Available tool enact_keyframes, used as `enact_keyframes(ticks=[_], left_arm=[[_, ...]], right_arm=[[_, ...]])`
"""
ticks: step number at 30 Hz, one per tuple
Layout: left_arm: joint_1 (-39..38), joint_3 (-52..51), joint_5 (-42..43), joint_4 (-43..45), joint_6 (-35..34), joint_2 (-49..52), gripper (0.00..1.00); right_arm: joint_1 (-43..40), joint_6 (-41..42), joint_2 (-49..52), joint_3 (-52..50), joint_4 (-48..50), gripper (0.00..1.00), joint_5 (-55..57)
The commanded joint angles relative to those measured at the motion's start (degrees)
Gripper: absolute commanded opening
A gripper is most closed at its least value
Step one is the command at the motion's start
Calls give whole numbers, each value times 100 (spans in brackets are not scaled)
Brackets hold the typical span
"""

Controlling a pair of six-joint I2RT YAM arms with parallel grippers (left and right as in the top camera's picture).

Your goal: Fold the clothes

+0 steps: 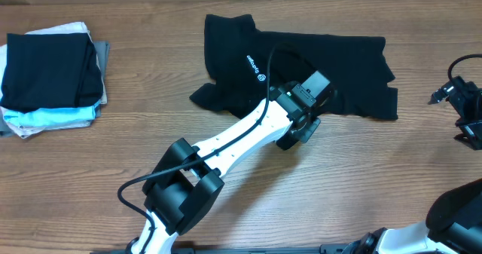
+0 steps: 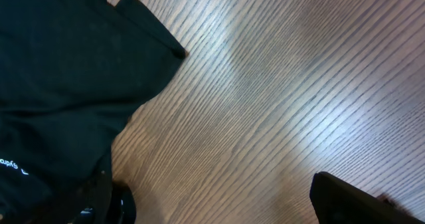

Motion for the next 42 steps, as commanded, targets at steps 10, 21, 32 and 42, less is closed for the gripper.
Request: enact_keyframes(ticks=[10,21,32,42], left_arm=[[-275,0,76,1174,238,894,14],[-308,562,-1115,839,232,164,84],[-310,549,-975,-879,59,-264,82],[-461,540,-280,-1211,-439,450,74]], right_arm=[[-7,22,-109,90,15,100,-4],[-7,22,-109,90,15,100,-4],[-7,22,-109,90,15,100,-4],[-7,22,-109,90,15,100,-4]])
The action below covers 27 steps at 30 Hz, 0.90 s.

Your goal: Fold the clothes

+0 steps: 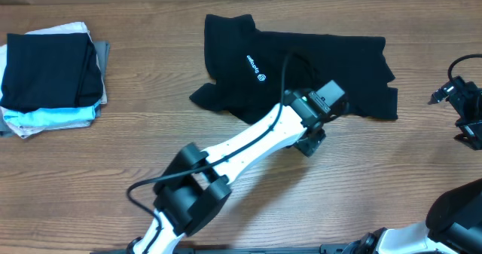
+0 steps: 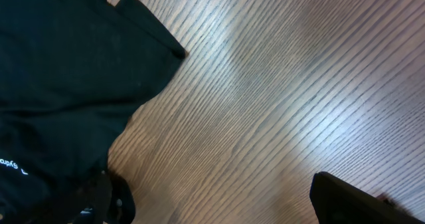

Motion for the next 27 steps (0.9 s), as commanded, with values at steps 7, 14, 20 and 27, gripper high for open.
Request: enact_keyframes(ticks=[7,14,20,27], left_arm=[[-72,-20,-201,1180,17,223,72],[-72,-20,-929,1276,68,236,67],[-74,-20,-922,1534,94,236,68],[-74,-20,-922,1617,94,509,68]], right_arm=[[-7,17,-109,90,15,100,-4],[-7,17,-109,90,15,100,-4],[-7,17,-109,90,15,100,-4],[-7,17,-109,90,15,100,-4]])
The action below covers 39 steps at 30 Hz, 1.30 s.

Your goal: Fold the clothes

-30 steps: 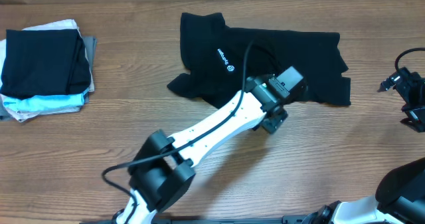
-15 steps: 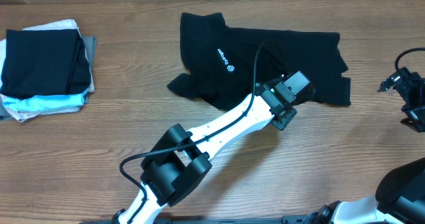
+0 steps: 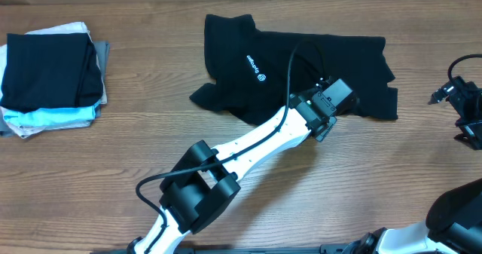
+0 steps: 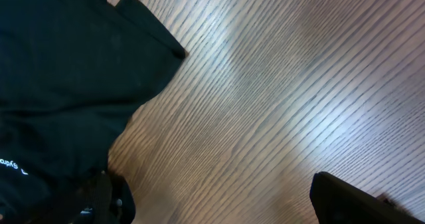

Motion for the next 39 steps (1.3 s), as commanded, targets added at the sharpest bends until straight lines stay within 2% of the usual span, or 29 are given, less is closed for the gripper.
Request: enact_keyframes(ticks=[1,5,9,16,23,30,39], left_arm=[[-13,13,-129,15,87,284,68],[-13,13,-133,0,63,367,67],[-13,17,-177,-315,-234,245,59],[-13,17,-66,-1003,-664,-387,65],[-17,7,374,-1707,-887,-175,66],[-17,-92,654,-1703,-1134,79,66],[-15,-468,492,-1394,-1165,87,66]], right_arm=[[-7,24,-109,90,13,100,-2],[-7,24,-109,90,13,100,-2],[-7,24,-109,90,13,100,-2],[-7,24,-109,90,13,100,-2],[-7,24,-109,90,13,100,-2],[-7,24,-109,90,13,100,-2],[-7,24,-109,90,13,100,-2]])
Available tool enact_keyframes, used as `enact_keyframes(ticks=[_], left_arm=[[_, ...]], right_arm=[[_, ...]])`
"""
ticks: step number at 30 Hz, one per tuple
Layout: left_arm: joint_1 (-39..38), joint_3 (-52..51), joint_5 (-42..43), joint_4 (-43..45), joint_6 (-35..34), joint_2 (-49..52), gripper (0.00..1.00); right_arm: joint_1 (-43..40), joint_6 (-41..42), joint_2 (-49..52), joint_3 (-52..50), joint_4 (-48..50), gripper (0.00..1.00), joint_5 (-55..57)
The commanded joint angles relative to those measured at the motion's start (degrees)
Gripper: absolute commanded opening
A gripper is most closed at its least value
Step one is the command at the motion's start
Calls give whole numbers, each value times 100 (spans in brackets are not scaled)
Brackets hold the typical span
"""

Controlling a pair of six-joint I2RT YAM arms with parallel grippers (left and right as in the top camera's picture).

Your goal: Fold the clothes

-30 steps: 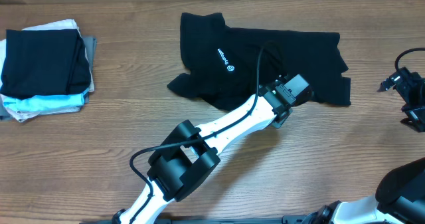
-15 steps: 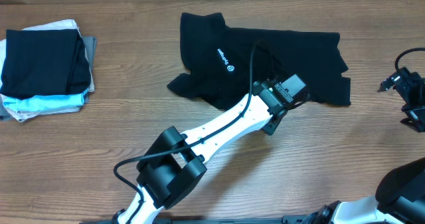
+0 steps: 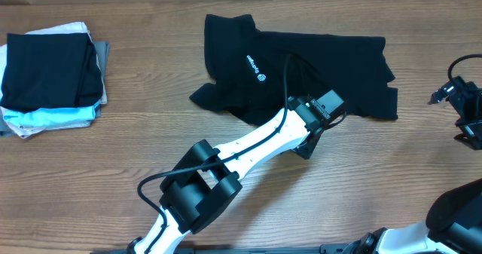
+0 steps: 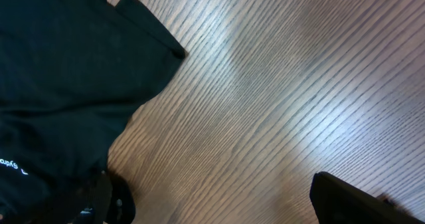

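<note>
A black T-shirt (image 3: pixel 301 58) with a small white logo lies spread and rumpled at the back middle of the table; its lower right corner shows in the right wrist view (image 4: pixel 60 64). My left gripper (image 3: pixel 309 142) is at the shirt's front edge, pointing down, with its jaws hidden under the wrist. My right gripper (image 3: pixel 454 117) stays off the cloth at the far right edge. Only one of its fingers (image 4: pixel 358 199) shows, with bare wood beside it.
A stack of folded clothes (image 3: pixel 49 77), black on top with light blue and white beneath, sits at the far left. The wooden table (image 3: pixel 90 163) surrounds the shirt. The white left arm (image 3: pixel 248 145) stretches diagonally from the front.
My left gripper has drawn back a little toward the front left, from over the shirt's lower part to its front edge. The shirt and the right arm look unchanged.
My left gripper first stood at the shirt's front edge near the middle. It was then slightly further right, then further in over the cloth, and now it is back at the edge. The shirt's outline is the same throughout, and the right arm stayed still.
</note>
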Motion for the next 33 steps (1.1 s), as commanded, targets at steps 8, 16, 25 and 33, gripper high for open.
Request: enact_keyframes(ticks=[8,16,25,33], left_arm=[[13,-540,-210,431,-170,98,53],[37,-535,-380,435,-164,96,4],[37,-476,-813,-988,-168,-293,4],[37,-476,-745,-2205,-282,-874,4]], right_arm=[[-7,20,-109,90,13,100,-4],[-7,20,-109,90,13,100,-2],[-7,20,-109,90,13,100,-2],[-7,20,-109,90,13,100,-4]])
